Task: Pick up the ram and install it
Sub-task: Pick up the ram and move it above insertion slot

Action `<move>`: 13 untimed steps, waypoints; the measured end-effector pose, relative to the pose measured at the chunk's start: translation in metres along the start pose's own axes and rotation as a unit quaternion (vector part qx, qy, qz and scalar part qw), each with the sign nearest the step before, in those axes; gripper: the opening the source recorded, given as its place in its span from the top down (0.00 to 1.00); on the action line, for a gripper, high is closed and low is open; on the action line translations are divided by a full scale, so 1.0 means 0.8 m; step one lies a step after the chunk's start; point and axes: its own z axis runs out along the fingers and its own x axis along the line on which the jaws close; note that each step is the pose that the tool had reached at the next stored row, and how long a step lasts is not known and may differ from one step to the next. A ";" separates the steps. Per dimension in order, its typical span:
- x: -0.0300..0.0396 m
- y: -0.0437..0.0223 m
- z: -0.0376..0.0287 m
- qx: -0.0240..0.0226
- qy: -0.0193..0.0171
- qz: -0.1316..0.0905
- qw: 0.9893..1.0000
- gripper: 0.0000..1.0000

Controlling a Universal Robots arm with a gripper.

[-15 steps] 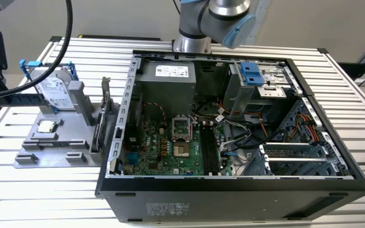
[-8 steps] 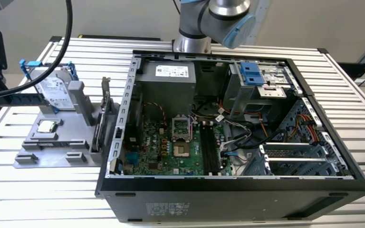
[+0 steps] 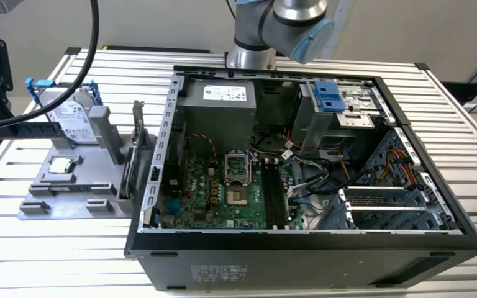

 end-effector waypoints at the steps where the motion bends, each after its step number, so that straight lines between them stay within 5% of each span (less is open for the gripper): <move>1: 0.0000 0.0009 0.0001 0.000 0.000 0.000 1.000 1.00; 13: -0.0006 0.0151 0.0006 0.000 0.000 0.000 1.000 1.00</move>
